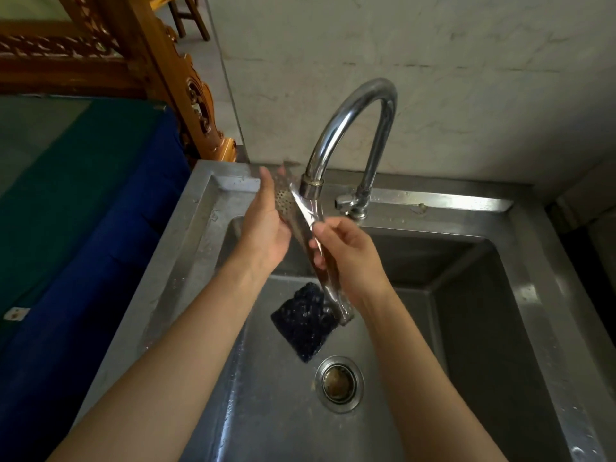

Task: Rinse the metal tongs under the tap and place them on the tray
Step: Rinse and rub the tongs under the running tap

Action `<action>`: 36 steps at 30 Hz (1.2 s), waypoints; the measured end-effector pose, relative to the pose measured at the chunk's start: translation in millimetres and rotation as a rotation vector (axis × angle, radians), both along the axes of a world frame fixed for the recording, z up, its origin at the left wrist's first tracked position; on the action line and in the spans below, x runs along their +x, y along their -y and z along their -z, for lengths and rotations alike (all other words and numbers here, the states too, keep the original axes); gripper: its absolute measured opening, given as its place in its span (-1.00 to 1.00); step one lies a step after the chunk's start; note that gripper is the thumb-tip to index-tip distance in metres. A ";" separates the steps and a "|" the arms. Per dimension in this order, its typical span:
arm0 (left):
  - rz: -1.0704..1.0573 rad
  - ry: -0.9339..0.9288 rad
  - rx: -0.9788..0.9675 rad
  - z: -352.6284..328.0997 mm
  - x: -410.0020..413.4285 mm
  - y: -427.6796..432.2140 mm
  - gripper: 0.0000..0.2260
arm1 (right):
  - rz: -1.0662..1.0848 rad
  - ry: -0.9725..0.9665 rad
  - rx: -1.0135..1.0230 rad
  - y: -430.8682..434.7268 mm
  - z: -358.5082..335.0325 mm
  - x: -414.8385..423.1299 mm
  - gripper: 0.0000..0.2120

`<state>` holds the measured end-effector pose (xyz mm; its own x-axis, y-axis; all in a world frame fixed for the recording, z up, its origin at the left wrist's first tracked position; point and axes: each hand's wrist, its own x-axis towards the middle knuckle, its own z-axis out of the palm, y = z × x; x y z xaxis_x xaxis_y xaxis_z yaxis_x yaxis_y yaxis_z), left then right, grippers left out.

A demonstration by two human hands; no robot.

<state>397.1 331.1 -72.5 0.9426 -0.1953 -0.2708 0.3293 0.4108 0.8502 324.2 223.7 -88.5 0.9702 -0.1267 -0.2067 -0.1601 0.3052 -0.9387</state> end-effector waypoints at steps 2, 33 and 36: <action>0.096 -0.007 -0.015 5.0 -6.8 6.7 -0.47 | 0.075 -0.045 -0.181 0.4 6.8 -14.1 -0.85; 0.128 0.154 0.218 8.6 -27.7 24.2 -0.84 | -0.097 -0.048 -0.069 -18.7 35.1 -36.0 -0.54; 0.144 0.062 0.296 -2.5 -18.8 28.3 -0.60 | -0.115 -0.027 -0.059 -14.9 28.8 -34.2 -0.55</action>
<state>378.3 302.9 -70.0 0.9274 -0.2490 -0.2790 0.3104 0.0964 0.9457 290.0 238.6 -117.2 0.9731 -0.0281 -0.2286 -0.2164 0.2279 -0.9493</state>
